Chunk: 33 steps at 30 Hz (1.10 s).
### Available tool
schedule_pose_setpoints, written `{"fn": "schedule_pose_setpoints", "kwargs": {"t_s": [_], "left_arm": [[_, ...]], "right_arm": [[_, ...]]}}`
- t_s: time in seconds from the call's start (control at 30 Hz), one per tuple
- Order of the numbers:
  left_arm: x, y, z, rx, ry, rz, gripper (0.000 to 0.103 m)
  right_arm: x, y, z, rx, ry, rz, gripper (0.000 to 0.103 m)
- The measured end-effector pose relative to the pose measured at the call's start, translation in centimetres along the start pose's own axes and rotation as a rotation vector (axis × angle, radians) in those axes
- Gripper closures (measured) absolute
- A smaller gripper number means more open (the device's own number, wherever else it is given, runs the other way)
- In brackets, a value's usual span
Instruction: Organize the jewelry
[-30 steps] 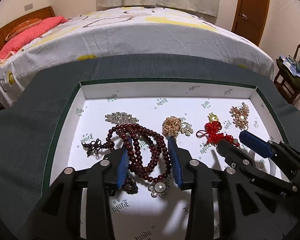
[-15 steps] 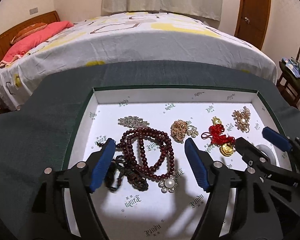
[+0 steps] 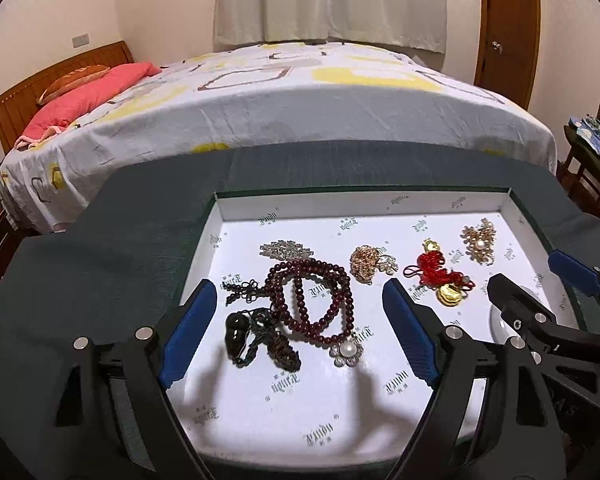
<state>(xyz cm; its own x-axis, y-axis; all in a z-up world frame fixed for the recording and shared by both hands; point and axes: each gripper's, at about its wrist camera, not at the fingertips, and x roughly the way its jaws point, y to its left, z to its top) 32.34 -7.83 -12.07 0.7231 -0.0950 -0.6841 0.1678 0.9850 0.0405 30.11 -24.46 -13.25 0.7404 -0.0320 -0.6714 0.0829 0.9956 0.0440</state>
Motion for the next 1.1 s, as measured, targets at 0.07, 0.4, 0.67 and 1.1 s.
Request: {"fn": "schedule_pose_setpoints", "kwargs": {"t_s": [0.07, 0.4, 0.67, 1.1], "left_arm": [[-1.1, 0.0, 0.0, -0.005, -0.009, 0.002, 0.020], [-8.4, 0.2, -1.2, -0.039, -0.069, -0.009, 0.020], [-16.0, 0.6, -3.3, -0.057, -0.115, 0.005, 0.019], [-26.3, 1.7, -7.4, -0.077, -0.218, 0.059, 0.014]], "right_arm": [[-1.1, 0.0, -0.1, 0.003, -0.014, 0.006, 0.026], [-7.8, 0.1, -0.9, -0.003, -0.075, 0.029, 0.025], [-15.5, 0.9, -2.9, -0.039, -0.137, 0.054, 0.025], [-25.2, 0.7, -5.7, -0.066, -0.260, 0.066, 0.021]]}}
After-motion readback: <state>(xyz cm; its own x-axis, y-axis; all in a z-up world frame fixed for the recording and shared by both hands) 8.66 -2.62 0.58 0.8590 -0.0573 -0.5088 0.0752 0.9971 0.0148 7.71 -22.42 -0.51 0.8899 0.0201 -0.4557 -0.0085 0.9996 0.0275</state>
